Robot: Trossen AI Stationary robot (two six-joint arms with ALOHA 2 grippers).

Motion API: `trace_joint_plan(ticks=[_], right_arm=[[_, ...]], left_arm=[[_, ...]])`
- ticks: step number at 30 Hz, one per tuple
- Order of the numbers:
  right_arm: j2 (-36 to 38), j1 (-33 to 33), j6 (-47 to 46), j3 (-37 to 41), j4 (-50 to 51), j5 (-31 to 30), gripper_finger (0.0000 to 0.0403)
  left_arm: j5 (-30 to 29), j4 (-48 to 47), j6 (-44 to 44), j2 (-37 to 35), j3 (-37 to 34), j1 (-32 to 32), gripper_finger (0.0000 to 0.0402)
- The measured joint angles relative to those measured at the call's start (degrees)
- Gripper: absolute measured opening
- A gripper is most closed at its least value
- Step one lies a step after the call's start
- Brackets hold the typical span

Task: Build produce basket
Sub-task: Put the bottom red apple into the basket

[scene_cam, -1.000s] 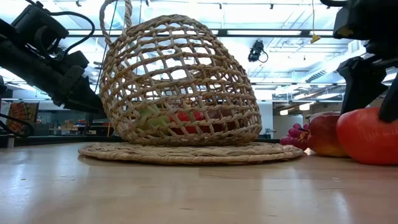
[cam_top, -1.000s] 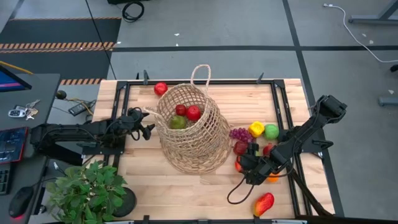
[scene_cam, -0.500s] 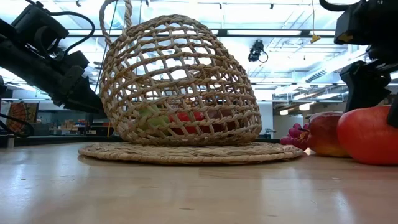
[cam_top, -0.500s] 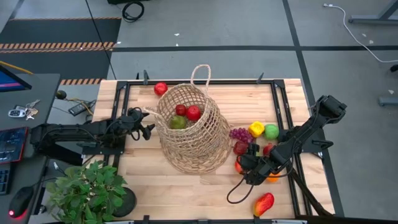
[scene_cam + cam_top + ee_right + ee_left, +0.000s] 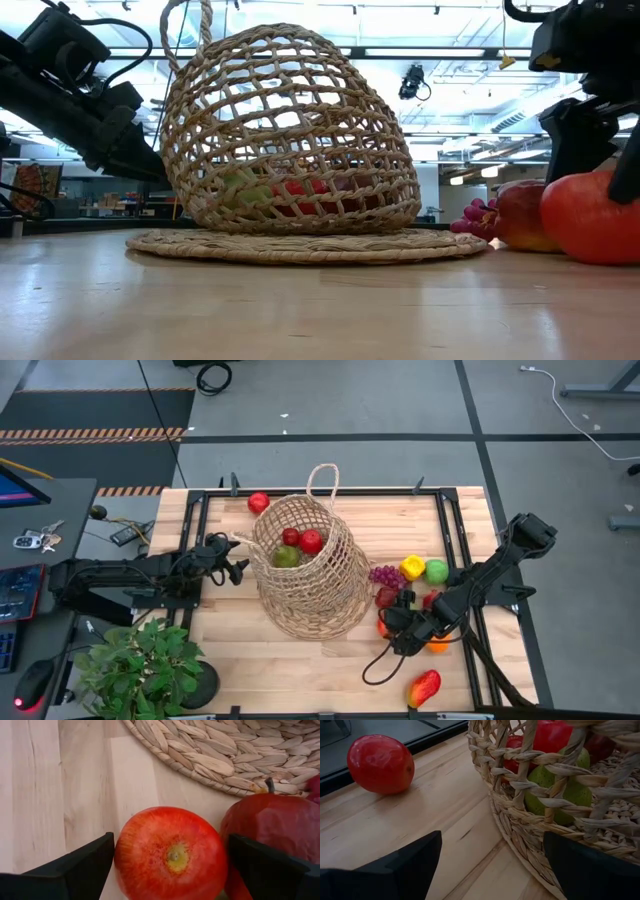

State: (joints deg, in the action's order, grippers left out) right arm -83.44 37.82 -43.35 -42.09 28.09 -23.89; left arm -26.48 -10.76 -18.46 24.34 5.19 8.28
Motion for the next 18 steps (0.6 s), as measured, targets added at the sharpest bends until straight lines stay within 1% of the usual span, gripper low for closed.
trace_joint_plan(ticks=[10, 18], right_arm=[[0.0, -2.1, 0.76, -0.02, -0.03, 3.48, 0.0389], [0.02, -3.34, 4.48, -0.07, -0.03, 4.45, 0.0352]], left_arm=[[0.01, 0.0, 0.0, 0.01, 0.0, -0.01, 0.0357], [-0.01, 0.0, 0.01, 0.02, 0.0, 0.0, 0.0357]])
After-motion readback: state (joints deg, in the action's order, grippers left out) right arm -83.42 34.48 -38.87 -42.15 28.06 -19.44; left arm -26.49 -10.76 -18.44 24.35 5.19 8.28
